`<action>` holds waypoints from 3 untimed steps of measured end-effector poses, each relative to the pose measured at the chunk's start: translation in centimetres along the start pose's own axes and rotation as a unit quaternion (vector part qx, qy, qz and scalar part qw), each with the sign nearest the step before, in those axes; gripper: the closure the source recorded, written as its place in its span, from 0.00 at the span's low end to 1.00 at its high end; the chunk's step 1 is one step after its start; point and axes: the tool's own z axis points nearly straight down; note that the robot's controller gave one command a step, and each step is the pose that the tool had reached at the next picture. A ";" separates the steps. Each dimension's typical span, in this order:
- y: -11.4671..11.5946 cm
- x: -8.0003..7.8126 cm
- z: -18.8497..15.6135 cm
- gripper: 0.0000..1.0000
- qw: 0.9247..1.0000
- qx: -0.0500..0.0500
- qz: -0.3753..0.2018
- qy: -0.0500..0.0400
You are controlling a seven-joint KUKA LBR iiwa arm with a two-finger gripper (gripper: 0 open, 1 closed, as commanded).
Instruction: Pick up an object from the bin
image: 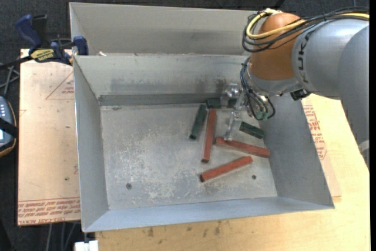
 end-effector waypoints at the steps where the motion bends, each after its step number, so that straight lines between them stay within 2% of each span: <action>1: 0.0 0.0 0.0 0.00 1.000 0.000 0.000 0.000; 2: -7.7 -0.5 0.7 1.00 1.000 0.001 0.024 -0.002; 3: -7.7 -0.5 0.7 1.00 1.000 0.001 0.024 -0.002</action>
Offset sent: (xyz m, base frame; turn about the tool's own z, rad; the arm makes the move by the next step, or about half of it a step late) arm -0.0072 -0.0767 -0.0090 0.0463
